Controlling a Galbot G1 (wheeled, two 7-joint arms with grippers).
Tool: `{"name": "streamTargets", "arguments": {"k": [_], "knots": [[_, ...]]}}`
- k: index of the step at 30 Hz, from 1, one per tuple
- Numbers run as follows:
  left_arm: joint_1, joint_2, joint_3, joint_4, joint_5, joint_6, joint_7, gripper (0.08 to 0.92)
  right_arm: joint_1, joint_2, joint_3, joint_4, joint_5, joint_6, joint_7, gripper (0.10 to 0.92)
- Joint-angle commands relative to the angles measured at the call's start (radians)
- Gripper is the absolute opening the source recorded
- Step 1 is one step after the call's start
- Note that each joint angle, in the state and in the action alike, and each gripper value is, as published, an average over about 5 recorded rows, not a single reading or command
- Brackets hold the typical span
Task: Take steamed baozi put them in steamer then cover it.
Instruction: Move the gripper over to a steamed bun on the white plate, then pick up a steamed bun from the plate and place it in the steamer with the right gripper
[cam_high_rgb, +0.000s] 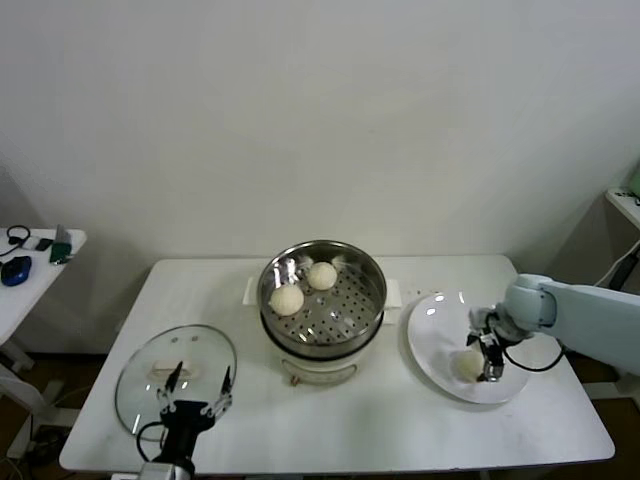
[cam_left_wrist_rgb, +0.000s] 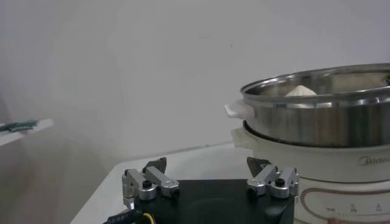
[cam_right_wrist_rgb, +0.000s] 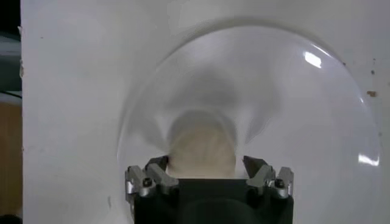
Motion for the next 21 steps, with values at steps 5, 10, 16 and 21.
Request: {"name": "streamTargets", "arguments": {"k": [5, 10, 16, 21], "knots": [[0.001, -0.003, 0.001, -0.001, 0.002, 0.002, -0.001, 0.823, 0.017, -0.006, 0.017, -0.004, -0.027, 0.017, -0.025, 0.682], [0.005, -0.004, 0.001, -0.008, 0.003, 0.002, -0.001, 0.823, 0.263, 0.006, -0.097, 0.042, -0.043, 0.094, -0.078, 0.664], [0.014, -0.002, -0.001, -0.015, 0.012, 0.007, -0.001, 0.823, 0.706, 0.140, -0.294, 0.128, 0.072, 0.253, -0.123, 0.669], [0.018, -0.003, 0.001, -0.021, 0.022, 0.010, 0.000, 0.823, 0.887, 0.287, -0.291, 0.237, 0.124, 0.423, -0.149, 0.679]]}}
